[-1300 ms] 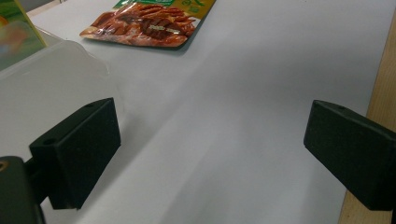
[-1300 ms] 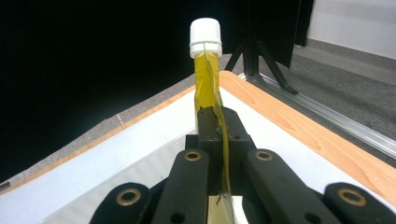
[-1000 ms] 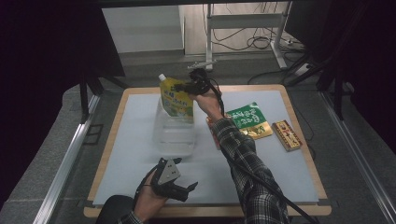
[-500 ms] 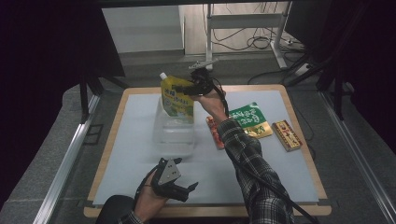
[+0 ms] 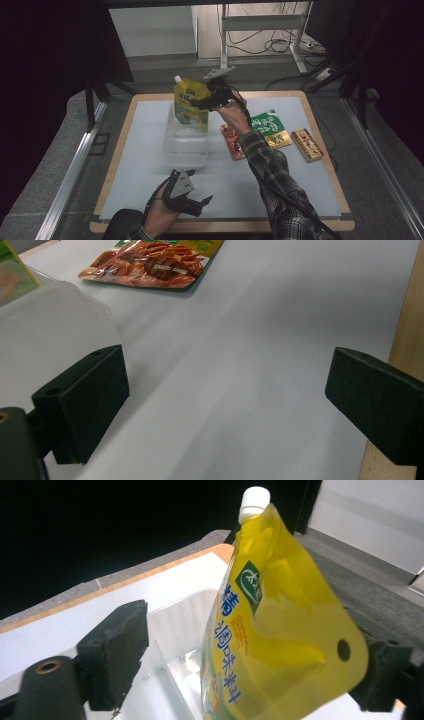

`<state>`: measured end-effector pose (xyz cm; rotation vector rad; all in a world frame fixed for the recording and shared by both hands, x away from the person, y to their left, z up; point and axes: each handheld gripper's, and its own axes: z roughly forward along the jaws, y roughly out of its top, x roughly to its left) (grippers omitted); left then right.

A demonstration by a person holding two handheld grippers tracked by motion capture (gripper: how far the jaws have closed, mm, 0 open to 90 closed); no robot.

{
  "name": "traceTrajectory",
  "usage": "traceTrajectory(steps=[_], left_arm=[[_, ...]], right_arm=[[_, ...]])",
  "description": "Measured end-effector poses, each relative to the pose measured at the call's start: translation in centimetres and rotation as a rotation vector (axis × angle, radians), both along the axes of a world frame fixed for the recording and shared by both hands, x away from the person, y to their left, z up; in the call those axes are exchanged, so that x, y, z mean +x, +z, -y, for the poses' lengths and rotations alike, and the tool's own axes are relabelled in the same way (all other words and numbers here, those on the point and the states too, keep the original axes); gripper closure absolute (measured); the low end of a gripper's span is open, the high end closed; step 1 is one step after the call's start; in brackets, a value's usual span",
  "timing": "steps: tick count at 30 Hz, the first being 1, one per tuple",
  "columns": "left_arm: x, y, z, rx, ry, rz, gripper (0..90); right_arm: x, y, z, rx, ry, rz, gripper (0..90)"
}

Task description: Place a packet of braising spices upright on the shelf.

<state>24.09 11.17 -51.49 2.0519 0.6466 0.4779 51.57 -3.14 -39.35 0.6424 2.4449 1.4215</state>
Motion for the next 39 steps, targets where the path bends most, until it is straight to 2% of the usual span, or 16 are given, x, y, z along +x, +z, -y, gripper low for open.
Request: traceTrajectory(steps=[15,19,28,39], left_arm=[[0.0,-0.1,0.0,-0.001,0.003,-0.001,3.7],[0.1,-0.1,0.0,-0.003,0.006,-0.003,3.7],[0.1,-0.1,0.0,-0.003,0.006,-0.005,3.7],[0.1,-0.2,0.1,0.0,0.004,-0.007,3.7]], right_arm=[[-0.7,0.0,1.9,-0.004,0.017,-0.029,4.6],[-1.3,-0.1,2.4,-0.005,0.026,-0.041,2.7],[-2.7,-0.1,3.1,-0.016,0.04,-0.039,1.4],[-4.4,-1.2,4.3,-0.031,0.048,-0.044,0.2]])
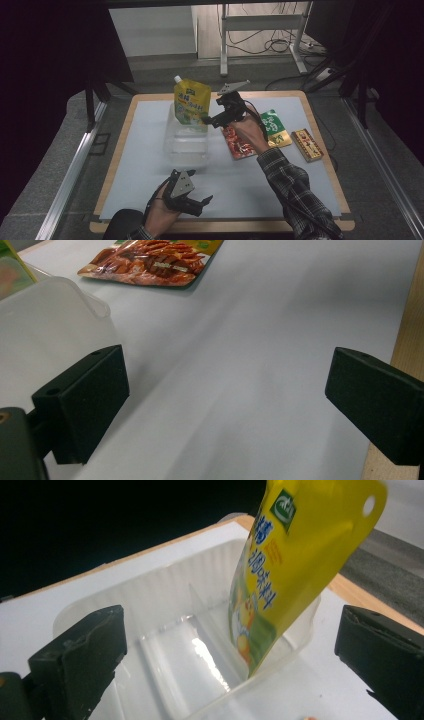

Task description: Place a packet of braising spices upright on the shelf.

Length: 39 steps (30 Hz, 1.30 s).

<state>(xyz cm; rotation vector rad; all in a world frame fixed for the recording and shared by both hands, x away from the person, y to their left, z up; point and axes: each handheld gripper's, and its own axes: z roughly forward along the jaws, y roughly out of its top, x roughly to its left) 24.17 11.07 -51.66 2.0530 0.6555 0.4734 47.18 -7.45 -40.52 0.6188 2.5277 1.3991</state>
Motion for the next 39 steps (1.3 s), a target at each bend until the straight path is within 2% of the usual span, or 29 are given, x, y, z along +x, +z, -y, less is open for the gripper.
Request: traceTrajectory(steps=[13,29,34,39], left_arm=[[0.0,0.0,0.0,0.002,-0.002,0.0,3.7],[0.0,-0.1,0.1,-0.007,-0.005,0.0,3.7],[0.0,-0.1,0.1,-0.006,-0.007,0.0,3.7],[0.0,-0.1,0.1,-0.008,-0.008,0.002,3.6]], right_arm=[[-1.9,-1.2,1.6,-0.012,-0.004,-0.025,0.0],[-4.0,-2.7,4.1,0.002,-0.018,-0.066,0.0],[-4.5,-3.1,5.0,0.008,-0.021,-0.067,0.0],[-4.9,-3.4,5.8,0.0,-0.024,-0.045,0.0]])
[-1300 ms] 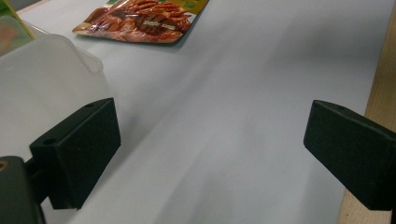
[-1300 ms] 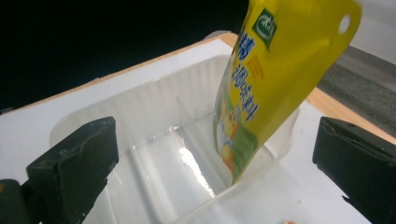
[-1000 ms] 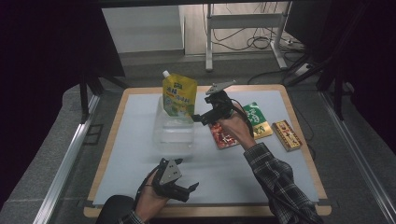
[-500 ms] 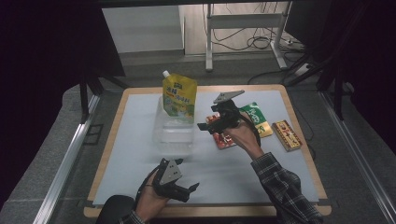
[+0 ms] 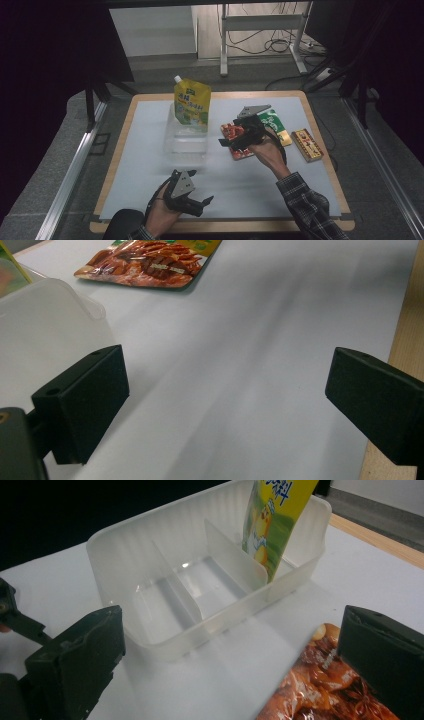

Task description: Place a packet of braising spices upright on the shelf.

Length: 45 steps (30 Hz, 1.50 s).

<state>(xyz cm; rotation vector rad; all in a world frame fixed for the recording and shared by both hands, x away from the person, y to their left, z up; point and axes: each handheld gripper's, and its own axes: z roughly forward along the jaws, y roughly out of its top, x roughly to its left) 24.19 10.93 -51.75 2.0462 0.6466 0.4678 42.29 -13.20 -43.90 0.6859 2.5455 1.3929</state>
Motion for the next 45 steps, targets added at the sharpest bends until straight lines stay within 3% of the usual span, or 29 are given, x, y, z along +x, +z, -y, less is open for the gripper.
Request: traceTrajectory(steps=[14,21,45], left_arm=[[0.0,0.0,0.0,-0.004,0.003,-0.002,3.6],[0.0,0.0,-0.2,0.009,0.002,0.002,3.6],[0.1,0.0,-0.2,0.007,0.001,-0.005,3.6]], right_arm=[[-0.3,-1.0,2.2,-0.065,-0.044,0.006,0.0],[0.2,-1.8,3.8,-0.114,-0.098,0.001,0.0],[2.7,-2.5,9.8,-0.159,-0.275,0.005,0.6]])
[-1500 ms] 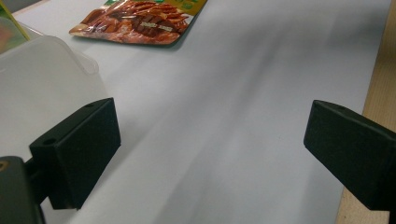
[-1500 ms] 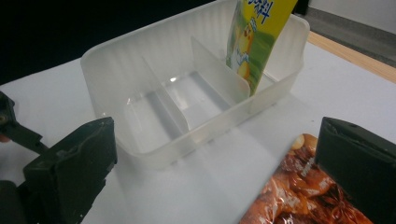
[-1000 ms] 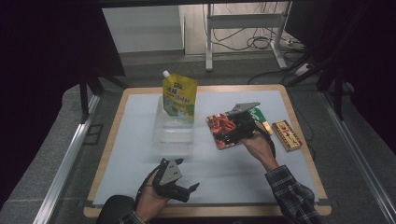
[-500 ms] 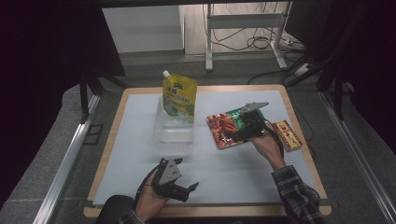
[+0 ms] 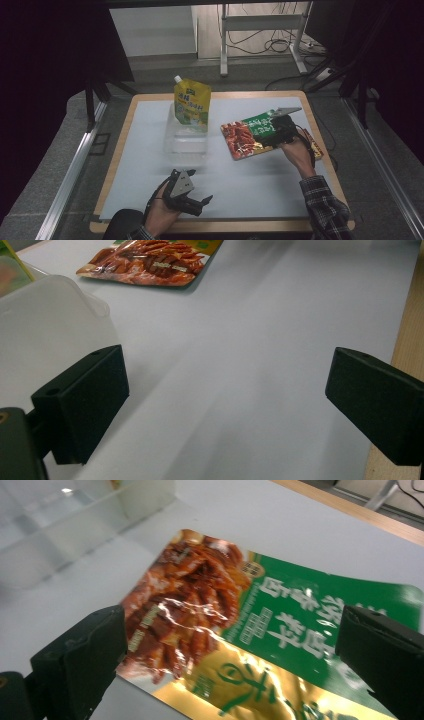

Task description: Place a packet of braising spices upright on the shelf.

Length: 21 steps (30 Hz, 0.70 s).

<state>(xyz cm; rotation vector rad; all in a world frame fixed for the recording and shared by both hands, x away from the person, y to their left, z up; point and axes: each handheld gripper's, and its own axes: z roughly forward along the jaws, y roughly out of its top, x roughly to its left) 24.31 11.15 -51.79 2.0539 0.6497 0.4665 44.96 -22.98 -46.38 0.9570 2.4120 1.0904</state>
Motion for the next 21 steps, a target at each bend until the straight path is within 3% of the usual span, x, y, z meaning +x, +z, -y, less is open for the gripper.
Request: traceTrajectory(steps=[9,21], left_arm=[[0.0,0.0,0.1,0.005,-0.002,0.0,3.6],[0.0,-0.1,0.2,0.013,-0.005,-0.002,3.6]], right_arm=[[1.0,-1.0,2.4,-0.011,-0.078,-0.026,1.4],[2.3,-2.2,4.0,-0.025,-0.112,-0.042,1.8]])
